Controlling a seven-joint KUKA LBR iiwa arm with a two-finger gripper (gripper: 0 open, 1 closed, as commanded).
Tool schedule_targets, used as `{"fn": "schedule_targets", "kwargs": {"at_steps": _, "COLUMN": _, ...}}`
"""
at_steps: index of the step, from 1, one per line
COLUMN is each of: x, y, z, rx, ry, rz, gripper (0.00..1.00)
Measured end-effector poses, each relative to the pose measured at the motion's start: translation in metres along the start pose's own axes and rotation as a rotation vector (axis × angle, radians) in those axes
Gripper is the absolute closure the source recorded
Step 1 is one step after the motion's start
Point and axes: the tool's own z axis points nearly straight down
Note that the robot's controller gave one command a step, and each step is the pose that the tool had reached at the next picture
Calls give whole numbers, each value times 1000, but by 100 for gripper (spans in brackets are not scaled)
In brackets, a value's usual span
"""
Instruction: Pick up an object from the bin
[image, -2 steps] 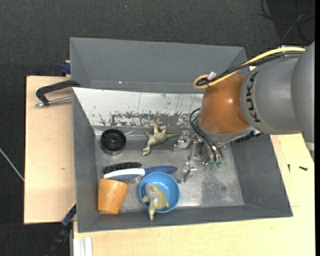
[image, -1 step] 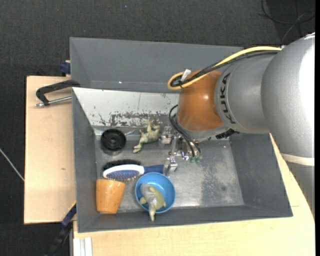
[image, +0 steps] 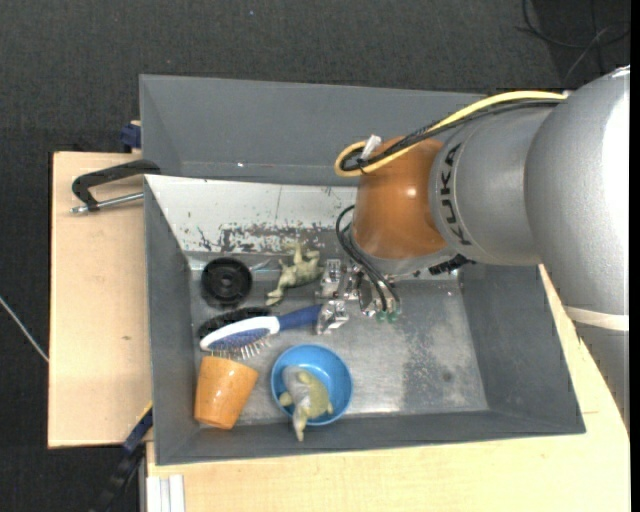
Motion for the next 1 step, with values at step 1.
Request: {"fn": "schedule_targets", "kwargs": {"at_steps": 1, "x": 10, "y": 19, "z": -134, "rx": -1, "ry": 9, "rz": 6, "gripper": 100}}
